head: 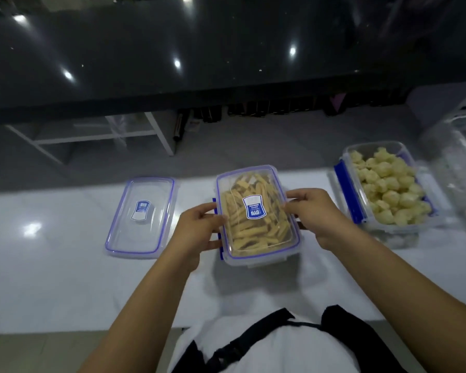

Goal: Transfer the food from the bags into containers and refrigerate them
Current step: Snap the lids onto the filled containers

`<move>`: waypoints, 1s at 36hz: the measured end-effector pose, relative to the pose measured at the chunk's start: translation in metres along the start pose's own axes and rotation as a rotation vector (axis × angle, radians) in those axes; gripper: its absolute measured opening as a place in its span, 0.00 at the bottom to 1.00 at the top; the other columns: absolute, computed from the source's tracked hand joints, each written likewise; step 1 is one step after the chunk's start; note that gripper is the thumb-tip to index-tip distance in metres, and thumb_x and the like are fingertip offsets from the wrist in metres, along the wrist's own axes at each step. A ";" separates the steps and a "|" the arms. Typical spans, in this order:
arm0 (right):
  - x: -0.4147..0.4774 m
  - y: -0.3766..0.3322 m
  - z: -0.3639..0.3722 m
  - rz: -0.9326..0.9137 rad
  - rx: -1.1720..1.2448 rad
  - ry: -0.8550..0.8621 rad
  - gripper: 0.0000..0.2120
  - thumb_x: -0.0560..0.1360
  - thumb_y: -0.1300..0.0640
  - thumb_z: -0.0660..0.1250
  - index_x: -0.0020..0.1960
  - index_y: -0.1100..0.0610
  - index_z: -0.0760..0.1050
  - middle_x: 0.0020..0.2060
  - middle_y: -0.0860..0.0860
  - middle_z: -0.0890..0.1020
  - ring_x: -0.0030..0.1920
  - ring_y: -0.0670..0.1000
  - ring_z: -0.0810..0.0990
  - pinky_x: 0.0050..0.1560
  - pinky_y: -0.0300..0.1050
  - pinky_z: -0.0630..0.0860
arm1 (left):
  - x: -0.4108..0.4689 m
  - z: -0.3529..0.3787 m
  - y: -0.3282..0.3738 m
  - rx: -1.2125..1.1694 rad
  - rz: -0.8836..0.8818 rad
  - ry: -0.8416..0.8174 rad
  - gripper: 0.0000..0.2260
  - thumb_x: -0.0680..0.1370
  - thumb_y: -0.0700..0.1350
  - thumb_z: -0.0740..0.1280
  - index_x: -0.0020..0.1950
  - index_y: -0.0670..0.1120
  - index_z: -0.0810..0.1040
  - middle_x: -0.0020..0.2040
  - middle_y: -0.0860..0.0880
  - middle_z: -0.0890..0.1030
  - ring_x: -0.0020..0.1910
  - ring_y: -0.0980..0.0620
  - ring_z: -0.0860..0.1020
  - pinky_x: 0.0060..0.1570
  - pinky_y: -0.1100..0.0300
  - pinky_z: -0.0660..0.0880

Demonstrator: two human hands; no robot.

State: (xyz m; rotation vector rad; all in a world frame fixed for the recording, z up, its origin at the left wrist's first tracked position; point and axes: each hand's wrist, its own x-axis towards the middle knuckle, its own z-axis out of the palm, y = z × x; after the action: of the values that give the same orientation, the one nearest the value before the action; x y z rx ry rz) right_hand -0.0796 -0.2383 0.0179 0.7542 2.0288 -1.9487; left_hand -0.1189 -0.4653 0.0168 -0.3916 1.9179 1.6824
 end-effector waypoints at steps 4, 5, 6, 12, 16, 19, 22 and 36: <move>0.009 0.001 0.002 -0.007 -0.015 0.036 0.08 0.77 0.64 0.68 0.48 0.51 0.81 0.38 0.48 0.87 0.36 0.46 0.86 0.28 0.37 0.78 | 0.011 -0.002 -0.004 -0.029 0.008 0.005 0.15 0.78 0.37 0.69 0.62 0.53 0.79 0.44 0.49 0.87 0.39 0.54 0.86 0.32 0.60 0.80; 0.010 0.003 0.003 0.003 -0.004 0.054 0.07 0.78 0.62 0.69 0.49 0.51 0.82 0.39 0.48 0.87 0.36 0.46 0.86 0.29 0.37 0.79 | 0.011 -0.004 -0.006 -0.037 0.003 -0.003 0.16 0.78 0.38 0.70 0.62 0.54 0.79 0.44 0.49 0.87 0.40 0.54 0.86 0.32 0.60 0.80; 0.010 0.007 0.003 0.017 0.007 0.067 0.05 0.78 0.61 0.70 0.50 0.52 0.82 0.39 0.49 0.87 0.35 0.46 0.86 0.28 0.38 0.78 | 0.011 -0.004 -0.009 -0.039 -0.005 -0.006 0.16 0.78 0.39 0.70 0.62 0.55 0.78 0.44 0.50 0.87 0.39 0.54 0.86 0.31 0.61 0.80; 0.011 0.026 0.005 0.066 0.078 0.092 0.05 0.77 0.58 0.71 0.51 0.49 0.82 0.34 0.46 0.85 0.29 0.45 0.84 0.25 0.37 0.76 | 0.014 -0.001 -0.023 -0.035 -0.024 0.060 0.18 0.79 0.39 0.69 0.67 0.52 0.77 0.47 0.48 0.86 0.39 0.54 0.86 0.31 0.61 0.79; 0.021 0.023 0.002 0.062 0.090 0.102 0.16 0.74 0.63 0.74 0.58 0.50 0.79 0.39 0.50 0.86 0.33 0.47 0.86 0.27 0.37 0.78 | 0.021 -0.008 -0.021 -0.037 -0.030 0.006 0.19 0.76 0.38 0.72 0.66 0.52 0.78 0.48 0.49 0.86 0.40 0.57 0.84 0.35 0.61 0.79; 0.027 0.018 -0.004 0.157 0.111 0.015 0.23 0.73 0.63 0.75 0.62 0.45 0.75 0.34 0.49 0.86 0.29 0.47 0.85 0.25 0.39 0.77 | 0.025 -0.015 -0.020 -0.002 -0.071 -0.013 0.28 0.74 0.41 0.76 0.72 0.55 0.72 0.60 0.47 0.79 0.55 0.50 0.81 0.48 0.56 0.80; 0.030 0.015 -0.011 0.218 0.080 -0.003 0.28 0.70 0.61 0.78 0.65 0.45 0.73 0.41 0.51 0.86 0.33 0.48 0.85 0.26 0.41 0.78 | 0.028 -0.019 -0.020 -0.062 -0.174 -0.081 0.33 0.74 0.41 0.76 0.75 0.56 0.67 0.57 0.44 0.84 0.54 0.45 0.83 0.49 0.50 0.82; 0.026 0.023 0.007 0.017 -0.188 0.172 0.17 0.75 0.52 0.74 0.62 0.54 0.79 0.52 0.52 0.85 0.47 0.54 0.85 0.51 0.60 0.83 | 0.025 -0.004 -0.013 0.185 0.022 0.037 0.22 0.78 0.39 0.72 0.71 0.49 0.74 0.51 0.48 0.84 0.48 0.51 0.84 0.36 0.55 0.83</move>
State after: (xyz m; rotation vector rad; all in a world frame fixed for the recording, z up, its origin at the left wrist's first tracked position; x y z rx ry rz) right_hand -0.0915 -0.2405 -0.0158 0.9169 2.2567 -1.7049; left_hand -0.1330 -0.4683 -0.0080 -0.3330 2.0911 1.5049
